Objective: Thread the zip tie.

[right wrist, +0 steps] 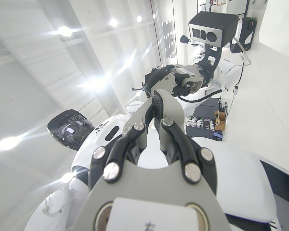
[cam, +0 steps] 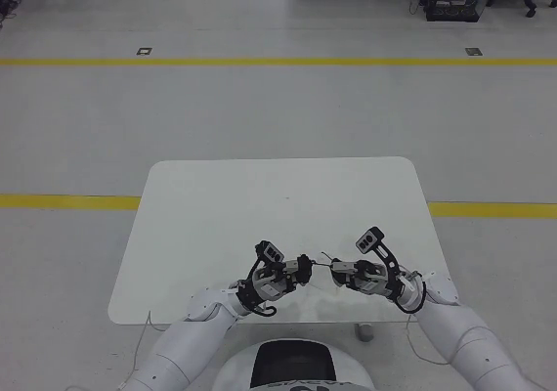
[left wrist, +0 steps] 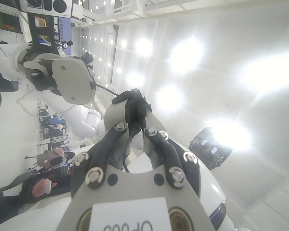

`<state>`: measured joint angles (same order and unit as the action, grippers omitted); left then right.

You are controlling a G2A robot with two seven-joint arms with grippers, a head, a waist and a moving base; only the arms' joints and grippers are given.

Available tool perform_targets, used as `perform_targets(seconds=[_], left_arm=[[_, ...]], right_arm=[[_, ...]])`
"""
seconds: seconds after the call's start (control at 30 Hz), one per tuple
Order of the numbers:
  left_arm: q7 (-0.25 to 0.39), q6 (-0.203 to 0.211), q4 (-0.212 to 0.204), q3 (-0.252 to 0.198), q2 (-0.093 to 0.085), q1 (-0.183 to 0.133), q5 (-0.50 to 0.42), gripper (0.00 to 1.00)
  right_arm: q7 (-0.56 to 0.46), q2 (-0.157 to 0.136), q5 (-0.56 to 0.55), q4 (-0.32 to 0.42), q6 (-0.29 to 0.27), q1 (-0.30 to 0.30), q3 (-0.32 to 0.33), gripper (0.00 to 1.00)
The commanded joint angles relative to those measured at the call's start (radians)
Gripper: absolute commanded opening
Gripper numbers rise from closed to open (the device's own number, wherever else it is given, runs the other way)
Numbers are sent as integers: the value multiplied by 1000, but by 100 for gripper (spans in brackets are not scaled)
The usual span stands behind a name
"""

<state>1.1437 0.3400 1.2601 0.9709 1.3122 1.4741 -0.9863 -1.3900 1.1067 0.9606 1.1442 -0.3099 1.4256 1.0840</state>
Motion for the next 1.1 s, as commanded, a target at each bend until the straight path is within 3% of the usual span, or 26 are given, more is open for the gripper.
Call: perform_targets(seconds=[0.0, 1.07], left_arm=[[0, 0, 0, 0, 0, 0, 0, 0], [0, 0, 0, 0, 0, 0, 0, 0]], right_arm=[[0, 0, -1, -2, 0, -1, 1, 0], [0, 7, -9, -31, 11, -13, -14, 0]])
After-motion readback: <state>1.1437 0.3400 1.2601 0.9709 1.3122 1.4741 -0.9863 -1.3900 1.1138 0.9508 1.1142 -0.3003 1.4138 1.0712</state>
